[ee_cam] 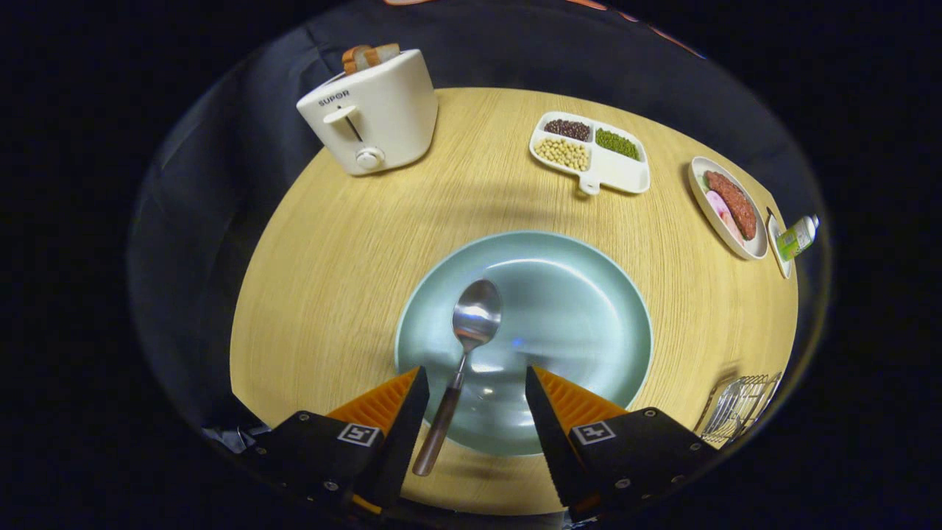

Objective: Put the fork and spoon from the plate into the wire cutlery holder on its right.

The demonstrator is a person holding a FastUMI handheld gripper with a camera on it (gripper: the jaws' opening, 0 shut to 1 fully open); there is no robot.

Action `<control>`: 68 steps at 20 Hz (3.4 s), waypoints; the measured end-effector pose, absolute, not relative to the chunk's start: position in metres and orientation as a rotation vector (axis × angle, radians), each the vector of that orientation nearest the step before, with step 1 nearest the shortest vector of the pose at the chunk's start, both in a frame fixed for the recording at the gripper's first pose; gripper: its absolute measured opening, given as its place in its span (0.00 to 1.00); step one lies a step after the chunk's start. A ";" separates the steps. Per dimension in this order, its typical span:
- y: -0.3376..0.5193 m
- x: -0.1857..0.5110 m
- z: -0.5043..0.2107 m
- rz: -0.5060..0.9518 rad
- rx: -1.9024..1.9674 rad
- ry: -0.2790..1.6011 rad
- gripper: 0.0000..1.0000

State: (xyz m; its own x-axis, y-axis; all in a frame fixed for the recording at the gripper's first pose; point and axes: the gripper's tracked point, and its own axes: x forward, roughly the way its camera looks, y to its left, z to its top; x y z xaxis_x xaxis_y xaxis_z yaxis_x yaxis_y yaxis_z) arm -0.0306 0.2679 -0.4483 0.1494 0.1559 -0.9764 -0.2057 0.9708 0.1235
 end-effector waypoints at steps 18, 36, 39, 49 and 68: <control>0.227 -0.037 -0.429 0.202 0.058 1.404 0.05; -0.006 -0.088 -0.324 -0.065 0.179 1.300 0.05; -0.032 -0.095 -0.318 -0.083 0.184 1.314 0.05; -0.067 -0.118 -0.358 -0.067 0.127 1.433 0.05; -0.087 -0.015 -0.270 -0.036 0.201 0.909 0.40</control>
